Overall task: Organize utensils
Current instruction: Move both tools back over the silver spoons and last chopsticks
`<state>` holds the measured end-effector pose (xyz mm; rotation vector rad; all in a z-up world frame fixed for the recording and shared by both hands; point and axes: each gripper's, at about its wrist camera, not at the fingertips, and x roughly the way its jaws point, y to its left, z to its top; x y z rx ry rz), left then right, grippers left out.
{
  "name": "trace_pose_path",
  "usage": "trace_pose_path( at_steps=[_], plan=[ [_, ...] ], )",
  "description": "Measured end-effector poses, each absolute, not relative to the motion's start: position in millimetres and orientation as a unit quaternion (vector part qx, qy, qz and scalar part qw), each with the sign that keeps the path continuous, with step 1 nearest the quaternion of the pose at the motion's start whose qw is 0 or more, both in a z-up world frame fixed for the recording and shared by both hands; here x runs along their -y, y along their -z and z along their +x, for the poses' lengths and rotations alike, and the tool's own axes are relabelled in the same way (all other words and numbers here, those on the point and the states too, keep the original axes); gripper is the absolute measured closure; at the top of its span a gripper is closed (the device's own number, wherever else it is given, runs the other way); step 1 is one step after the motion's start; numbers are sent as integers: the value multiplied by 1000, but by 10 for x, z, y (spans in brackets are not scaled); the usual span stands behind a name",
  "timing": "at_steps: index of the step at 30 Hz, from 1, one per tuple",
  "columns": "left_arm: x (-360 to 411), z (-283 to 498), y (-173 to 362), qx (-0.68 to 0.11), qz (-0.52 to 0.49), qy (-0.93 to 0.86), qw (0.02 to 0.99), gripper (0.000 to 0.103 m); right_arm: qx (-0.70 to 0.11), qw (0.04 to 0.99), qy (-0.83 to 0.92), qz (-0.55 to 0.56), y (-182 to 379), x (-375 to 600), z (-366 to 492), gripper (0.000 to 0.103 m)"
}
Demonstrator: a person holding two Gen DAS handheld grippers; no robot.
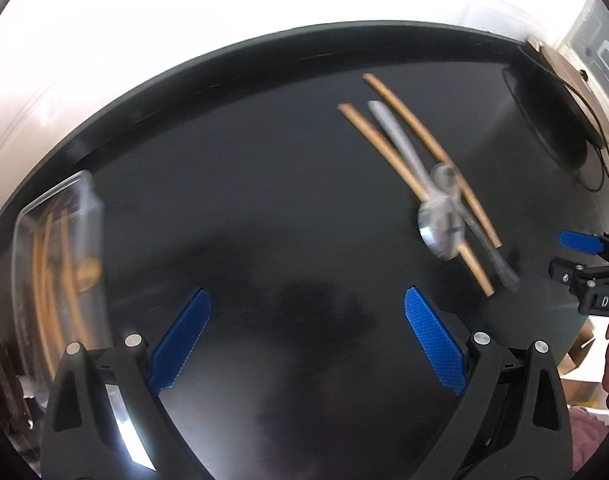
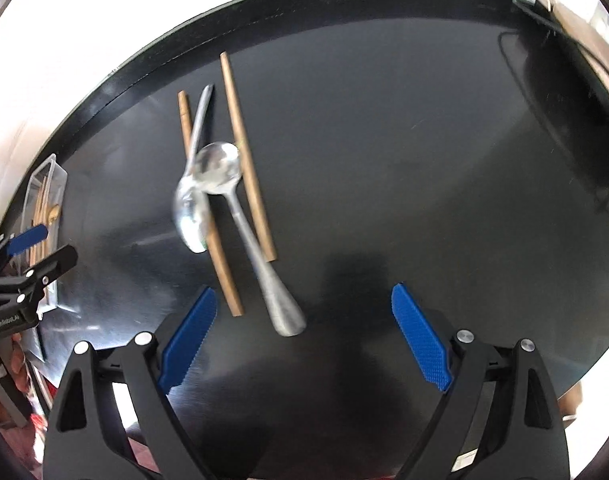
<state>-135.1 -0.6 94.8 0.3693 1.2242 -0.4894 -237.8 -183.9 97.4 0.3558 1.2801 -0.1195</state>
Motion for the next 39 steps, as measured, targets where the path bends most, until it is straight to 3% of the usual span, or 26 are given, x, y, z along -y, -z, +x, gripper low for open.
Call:
trace_pose_path(
  at_steps=[17,30,39],
  plan=[
    [775,-1499,-606,-597,166,206,757,8,-632,770,-72,-41,-624,1537,-2315,17],
    [718,-1213,-357,-618,182,183,742,8,-616,781,-99,-28,-703,1632,-1874,17],
    [649,-1058,-352,-627,168,200,734,8,-615,773,-116,-101,-559,1344,-1534,16]
  ],
)
